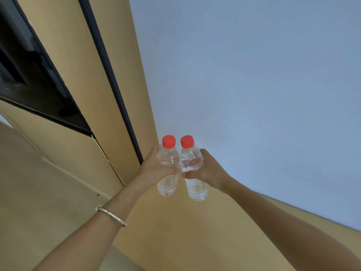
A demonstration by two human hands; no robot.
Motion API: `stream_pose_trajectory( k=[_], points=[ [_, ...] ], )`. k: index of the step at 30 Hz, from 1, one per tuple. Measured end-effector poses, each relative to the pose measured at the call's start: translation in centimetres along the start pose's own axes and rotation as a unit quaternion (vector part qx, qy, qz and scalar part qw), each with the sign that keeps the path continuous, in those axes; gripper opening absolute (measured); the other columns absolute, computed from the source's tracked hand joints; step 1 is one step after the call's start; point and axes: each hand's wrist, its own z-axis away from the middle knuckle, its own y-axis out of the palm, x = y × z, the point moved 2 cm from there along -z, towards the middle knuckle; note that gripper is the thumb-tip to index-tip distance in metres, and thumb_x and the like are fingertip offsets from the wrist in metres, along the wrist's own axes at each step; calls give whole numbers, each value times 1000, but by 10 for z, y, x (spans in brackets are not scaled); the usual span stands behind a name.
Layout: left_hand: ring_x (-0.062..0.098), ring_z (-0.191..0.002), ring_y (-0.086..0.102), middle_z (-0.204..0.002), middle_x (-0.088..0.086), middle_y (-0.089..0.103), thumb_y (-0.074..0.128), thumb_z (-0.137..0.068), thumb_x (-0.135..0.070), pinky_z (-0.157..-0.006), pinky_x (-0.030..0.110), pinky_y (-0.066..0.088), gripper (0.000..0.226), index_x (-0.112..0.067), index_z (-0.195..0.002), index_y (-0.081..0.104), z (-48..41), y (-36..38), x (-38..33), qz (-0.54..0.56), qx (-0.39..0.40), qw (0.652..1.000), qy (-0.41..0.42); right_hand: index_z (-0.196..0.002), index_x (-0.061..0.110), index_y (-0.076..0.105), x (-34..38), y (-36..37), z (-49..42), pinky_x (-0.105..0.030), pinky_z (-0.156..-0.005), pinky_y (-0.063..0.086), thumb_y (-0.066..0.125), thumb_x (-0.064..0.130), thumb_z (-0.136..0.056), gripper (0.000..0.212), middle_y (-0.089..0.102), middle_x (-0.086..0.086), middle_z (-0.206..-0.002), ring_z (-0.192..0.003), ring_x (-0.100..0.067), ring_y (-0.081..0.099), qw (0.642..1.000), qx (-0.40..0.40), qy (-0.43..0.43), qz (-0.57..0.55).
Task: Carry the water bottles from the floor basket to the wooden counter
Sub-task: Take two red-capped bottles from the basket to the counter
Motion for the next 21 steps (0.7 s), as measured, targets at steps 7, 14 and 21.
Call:
stream_pose_trajectory(
  k=[7, 14, 21],
  points=[
    [16, -102, 62, -107, -3, 63, 78, -52, -24, -92, 42, 51, 68, -25, -113, 50, -69, -4, 39, 9, 39, 999, -23, -124, 21, 40, -41, 21, -54, -22, -69, 43, 84, 30, -65, 74, 58, 9, -105, -93, -11, 58, 990, -57, 120, 37],
    [20, -92, 66, -93, -1, 66, 81, -56, -22, -82, 38, 54, 60, -16, -109, 53, -139, -16, 71, -3, 81, 997, 1, -124, 17, 42, -56, 38, -103, -16, -66, 40, 84, 25, -67, 71, 55, 11, -100, -91, -10, 56, 977, -123, 167, 49],
    [18, -98, 63, -104, -1, 63, 82, -54, -22, -85, 35, 51, 73, -19, -119, 49, -178, -14, 100, 30, 73, 996, -31, -90, 25, 50, -71, 53, -134, -22, -64, 41, 84, 25, -57, 47, 55, 10, -81, -77, -12, 54, 967, -185, 159, 74]
  ],
)
